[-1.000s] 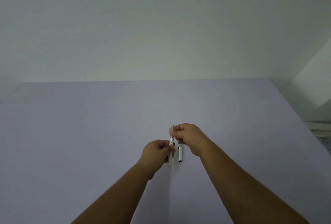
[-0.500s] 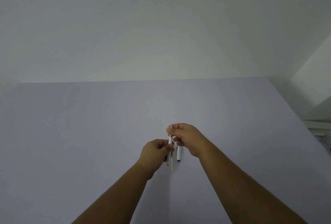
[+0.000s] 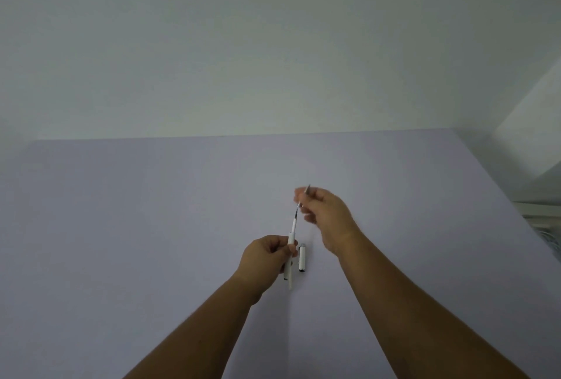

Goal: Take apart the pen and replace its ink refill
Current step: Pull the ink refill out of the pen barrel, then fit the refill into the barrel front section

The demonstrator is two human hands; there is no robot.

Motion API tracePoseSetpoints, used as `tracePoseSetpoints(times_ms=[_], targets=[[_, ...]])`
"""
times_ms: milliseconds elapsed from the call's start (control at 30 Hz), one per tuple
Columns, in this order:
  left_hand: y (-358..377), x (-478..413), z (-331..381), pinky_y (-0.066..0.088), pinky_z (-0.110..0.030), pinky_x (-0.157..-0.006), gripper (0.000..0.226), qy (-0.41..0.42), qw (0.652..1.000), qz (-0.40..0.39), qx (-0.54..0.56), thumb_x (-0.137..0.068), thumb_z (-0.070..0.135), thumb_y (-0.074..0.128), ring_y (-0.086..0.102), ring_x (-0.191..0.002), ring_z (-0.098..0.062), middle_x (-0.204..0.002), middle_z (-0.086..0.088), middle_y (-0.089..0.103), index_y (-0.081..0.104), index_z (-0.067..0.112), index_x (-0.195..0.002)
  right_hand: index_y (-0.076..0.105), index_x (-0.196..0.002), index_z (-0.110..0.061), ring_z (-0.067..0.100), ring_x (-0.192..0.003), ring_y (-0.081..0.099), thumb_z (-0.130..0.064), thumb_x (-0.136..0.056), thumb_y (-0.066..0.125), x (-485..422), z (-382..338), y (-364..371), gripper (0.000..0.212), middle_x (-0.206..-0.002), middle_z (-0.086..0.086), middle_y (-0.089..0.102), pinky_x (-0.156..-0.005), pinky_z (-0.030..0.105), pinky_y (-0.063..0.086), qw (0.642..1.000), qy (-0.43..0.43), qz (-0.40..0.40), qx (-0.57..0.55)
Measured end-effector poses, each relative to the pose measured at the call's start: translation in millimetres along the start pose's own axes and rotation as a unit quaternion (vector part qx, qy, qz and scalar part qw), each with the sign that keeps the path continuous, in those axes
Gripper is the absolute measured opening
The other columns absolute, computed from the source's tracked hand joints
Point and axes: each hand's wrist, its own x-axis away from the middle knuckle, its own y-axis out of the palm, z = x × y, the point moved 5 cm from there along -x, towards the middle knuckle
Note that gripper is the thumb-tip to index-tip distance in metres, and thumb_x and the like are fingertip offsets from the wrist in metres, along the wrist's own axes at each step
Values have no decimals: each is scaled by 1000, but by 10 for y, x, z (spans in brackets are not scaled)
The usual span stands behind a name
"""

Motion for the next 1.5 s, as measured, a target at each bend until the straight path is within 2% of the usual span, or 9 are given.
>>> tracePoseSetpoints(times_ms=[100, 200, 400, 700, 800, 967, 1100, 1333, 1500], targets=[[-10, -17, -68, 58, -39, -87, 13, -16, 1000, 5, -6, -89, 19, 62, 67, -90, -25, -100, -9, 74, 74, 20, -85, 69, -92, -18, 9, -70, 51, -16, -92, 57, -89, -84, -180, 12, -78, -2, 60, -72, 24, 46, 995, -15, 79, -54], [-24, -37, -144, 58, -37, -87, 14, -32, 999, 15, 5, -91, 19, 60, 66, -85, -22, -95, -6, 73, 73, 20, -85, 66, -70, -16, 17, -62, 47, -14, -86, 60, -154, 193, -297, 18, -70, 7, 58, -66, 33, 43, 985, 41, 90, 139], [-77, -108, -397, 59, -40, -85, 7, -76, 995, 46, 37, -88, 21, 65, 67, -81, -23, -85, -5, 71, 72, 19, -87, 45, -52, -13, 22, -66, 48, -12, -82, 58, -131, 1043, -310, 32, -51, 2, 41, -53, 24, 35, 872, 106, 21, 478], [-70, -180, -575, 59, -30, -72, 17, -106, 991, 72, 30, -85, 20, 69, 62, -68, -18, -81, -7, 68, 71, 8, -97, 54, -72, -11, 21, -74, 51, -24, -87, 60, -134, 1067, -341, 20, -70, 3, 53, -65, 26, 39, 880, 115, 62, 457], [-43, -202, -523, 58, -28, -69, 17, -96, 992, 70, 33, -85, 20, 69, 61, -65, -17, -77, -5, 67, 71, 8, -97, 65, -92, -11, 18, -82, 56, -31, -87, 61, -93, 896, -307, 22, -84, 1, 61, -72, 27, 42, 941, 83, 87, 315], [60, -240, -420, 61, -39, -81, 15, -74, 996, 55, -2, -83, 24, 69, 70, -79, -26, -89, -9, 74, 71, 14, -95, 68, -92, -11, 14, -75, 59, -31, -85, 65, -38, 695, 6, 21, -86, 0, 66, -70, 27, 48, 967, 100, -55, 228], [76, -278, -422, 59, -38, -81, 9, -62, 995, 59, -47, -83, 22, 70, 63, -71, -19, -78, -1, 68, 71, 17, -90, 63, -86, -15, 17, -70, 57, -22, -89, 58, -212, 477, -189, 9, -79, 3, 63, -72, 35, 50, 985, 50, 72, 148], [-67, -365, -629, 58, -41, -86, 3, -99, 990, 91, -38, -84, 20, 68, 61, -71, -20, -76, -3, 67, 70, 18, -83, 46, -47, -17, 24, -60, 53, -17, -79, 64, -270, 785, -509, 36, -50, 4, 50, -66, 34, 51, 902, 110, 58, 414], [-66, -435, -661, 59, -42, -86, 11, -103, 990, 93, -28, -84, 19, 68, 62, -71, -21, -77, -4, 67, 70, 12, -92, 71, -79, -4, 20, -68, 59, -19, -82, 67, -229, 979, -532, 16, -70, 10, 65, -68, 30, 53, 891, 121, 81, 429]])
